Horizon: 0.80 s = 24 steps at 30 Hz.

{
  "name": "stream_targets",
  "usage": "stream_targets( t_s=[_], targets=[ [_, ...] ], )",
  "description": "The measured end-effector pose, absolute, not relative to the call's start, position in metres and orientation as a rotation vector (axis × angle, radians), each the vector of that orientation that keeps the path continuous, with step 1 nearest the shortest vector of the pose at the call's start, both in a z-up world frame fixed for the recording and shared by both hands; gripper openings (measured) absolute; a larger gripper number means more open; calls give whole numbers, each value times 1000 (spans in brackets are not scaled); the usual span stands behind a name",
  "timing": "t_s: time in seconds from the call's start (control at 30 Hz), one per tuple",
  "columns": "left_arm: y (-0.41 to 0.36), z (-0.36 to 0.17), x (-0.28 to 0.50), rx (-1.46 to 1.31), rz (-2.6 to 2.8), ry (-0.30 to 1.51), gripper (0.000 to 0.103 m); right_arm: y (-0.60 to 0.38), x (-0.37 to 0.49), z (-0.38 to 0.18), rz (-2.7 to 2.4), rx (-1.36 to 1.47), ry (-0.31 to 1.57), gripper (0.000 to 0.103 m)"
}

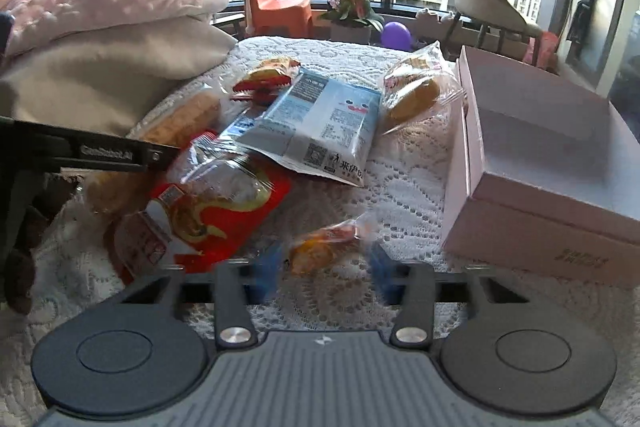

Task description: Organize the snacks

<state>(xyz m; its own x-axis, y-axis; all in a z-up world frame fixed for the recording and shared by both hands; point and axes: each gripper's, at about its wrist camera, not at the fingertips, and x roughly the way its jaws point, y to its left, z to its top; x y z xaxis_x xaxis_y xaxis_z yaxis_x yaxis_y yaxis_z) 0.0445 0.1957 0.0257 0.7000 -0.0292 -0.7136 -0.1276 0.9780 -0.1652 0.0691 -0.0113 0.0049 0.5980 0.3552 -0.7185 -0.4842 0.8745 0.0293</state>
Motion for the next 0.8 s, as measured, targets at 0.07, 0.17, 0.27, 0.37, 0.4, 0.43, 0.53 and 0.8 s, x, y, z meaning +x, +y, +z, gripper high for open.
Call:
stream_targets(
  t_s=[0.07, 0.17, 0.27, 0.37, 0.4, 0.43, 0.53, 0.8],
  targets=[
    [196, 27, 43, -218, 58, 791, 34, -16, 69, 10, 494, -156, 794, 38],
    [197, 33, 38, -224, 56, 772, 34, -22, 68, 14, 494, -142, 794, 36],
    [198, 43, 30, -231, 47, 742, 34, -28, 65, 18, 490, -139, 788, 35],
    [195, 56, 23, -226, 36, 708, 34, -33, 61, 22, 484, -132, 777, 35],
    [193, 60, 20, -226, 30, 697, 34, -35, 60, 23, 483, -130, 775, 35],
    [191, 64, 17, -227, 21, 686, 34, -37, 58, 25, 482, -126, 771, 35],
    [180, 78, 9, -226, -25, 661, 34, -42, 52, 31, 484, -121, 757, 35],
    [120, 81, -7, -241, -212, 688, 34, -66, 31, 42, 457, -120, 729, 35]
  ],
)
